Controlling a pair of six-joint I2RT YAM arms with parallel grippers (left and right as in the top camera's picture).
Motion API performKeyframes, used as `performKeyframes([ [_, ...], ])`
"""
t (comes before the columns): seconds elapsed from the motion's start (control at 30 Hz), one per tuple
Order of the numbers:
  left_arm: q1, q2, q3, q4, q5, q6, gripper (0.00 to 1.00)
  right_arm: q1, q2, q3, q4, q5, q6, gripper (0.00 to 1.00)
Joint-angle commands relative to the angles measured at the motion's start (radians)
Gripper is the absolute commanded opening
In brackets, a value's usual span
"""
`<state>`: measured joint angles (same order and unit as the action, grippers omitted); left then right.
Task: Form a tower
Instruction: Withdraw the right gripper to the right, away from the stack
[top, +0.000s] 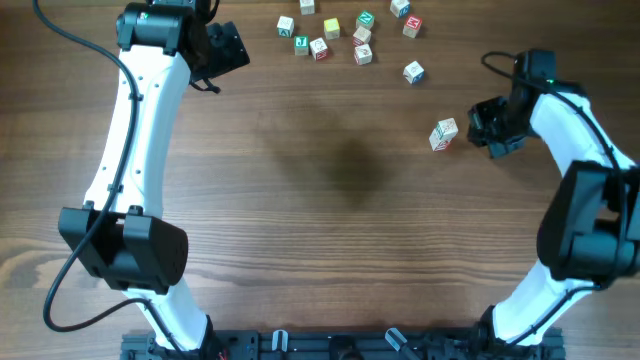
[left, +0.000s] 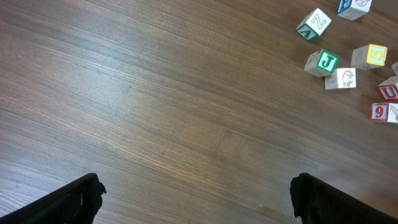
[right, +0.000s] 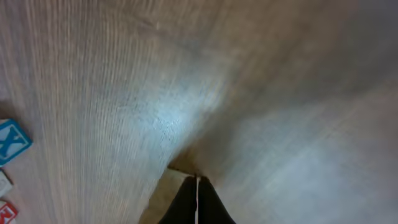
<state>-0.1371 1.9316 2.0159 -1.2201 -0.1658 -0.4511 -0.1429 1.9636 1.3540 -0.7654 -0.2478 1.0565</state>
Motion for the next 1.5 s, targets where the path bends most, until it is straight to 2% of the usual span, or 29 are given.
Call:
performKeyframes([
  [0.0,0.002,-0.025,-0.002,0.0,0.005,-0.002,1.0,-0.002,0.08,-0.001,0.039,-0.097,-0.035,0.04],
  [0.33,0.002,-0.025,-0.002,0.0,0.005,-0.002,1.0,-0.002,0.127,-0.002,0.032,-0.173,-0.023,0.04],
  [1.47,0.002,-0.025,-0.002,0.0,0.005,-0.002,1.0,-0.002,0.127,-0.002,-0.033,-0.173,-0.006,0.04],
])
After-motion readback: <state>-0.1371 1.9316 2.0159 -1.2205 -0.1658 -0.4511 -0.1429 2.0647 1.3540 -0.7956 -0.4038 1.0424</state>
